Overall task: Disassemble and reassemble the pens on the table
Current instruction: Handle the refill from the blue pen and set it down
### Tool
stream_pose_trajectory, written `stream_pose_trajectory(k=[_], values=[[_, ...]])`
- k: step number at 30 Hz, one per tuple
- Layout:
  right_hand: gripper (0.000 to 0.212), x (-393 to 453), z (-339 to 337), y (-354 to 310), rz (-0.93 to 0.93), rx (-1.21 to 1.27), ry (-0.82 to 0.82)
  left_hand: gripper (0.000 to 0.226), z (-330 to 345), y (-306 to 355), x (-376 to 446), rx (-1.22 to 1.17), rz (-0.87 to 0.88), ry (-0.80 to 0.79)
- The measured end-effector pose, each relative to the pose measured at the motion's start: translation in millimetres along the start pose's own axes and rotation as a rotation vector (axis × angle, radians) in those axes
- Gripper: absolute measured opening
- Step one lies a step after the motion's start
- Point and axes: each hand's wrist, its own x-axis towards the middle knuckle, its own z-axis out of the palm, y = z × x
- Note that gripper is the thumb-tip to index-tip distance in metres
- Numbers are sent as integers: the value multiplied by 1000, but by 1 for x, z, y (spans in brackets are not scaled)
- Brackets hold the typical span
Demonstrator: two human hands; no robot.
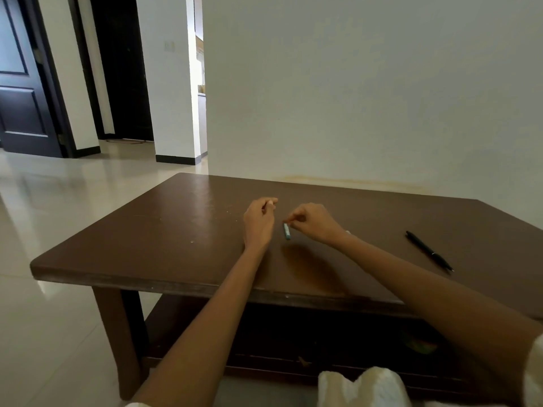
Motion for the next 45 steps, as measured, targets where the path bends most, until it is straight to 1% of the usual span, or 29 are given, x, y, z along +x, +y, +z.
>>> stream_pose_trajectory(k=[1,3,5,8,10,13,16,17,19,22,27,30,34,36,41,45], values=[[19,-12,-4,1,-76,-31,-59,23,-3,1,-5,10,7,-6],[22,-36,-9,2,-139,-80,-177,24,-10,6,-18,92,36,-59],[28,-52,-11,4,-139,-115,-208,24,-16,11,-29,229,116,-166],[35,-63,-14,-1,-146,-192,-250,24,-31,20,-42,451,217,-381],[39,-66,-15,-6,-159,-227,-303,26,-42,25,-45,527,192,-519],[41,-70,-20,-11,-128,-212,-338,26,-54,33,-44,530,75,-698],[43,-73,-22,-14,-117,-209,-362,27,-54,38,-42,614,50,-810],[43,-74,-22,-14,-114,-206,-369,27,-52,38,-42,649,62,-814],[42,-76,-23,-15,-116,-201,-368,25,-47,36,-44,682,97,-765],[42,-77,-25,-13,-104,-177,-359,18,-42,34,-45,670,130,-701],[39,-78,-27,-14,-66,-155,-367,17,-42,36,-48,699,180,-716],[39,-78,-29,-18,-62,-184,-406,19,-51,38,-56,745,297,-726],[42,-79,-37,-32,-57,-259,-475,29,-63,42,-71,798,449,-773],[43,-81,-40,-41,-63,-284,-507,32,-66,44,-80,817,494,-763],[38,-95,-40,-57,-76,-346,-530,31,-74,46,-98,814,533,-749],[48,-101,-39,-64,-70,-386,-515,34,-80,44,-108,816,527,-732]])
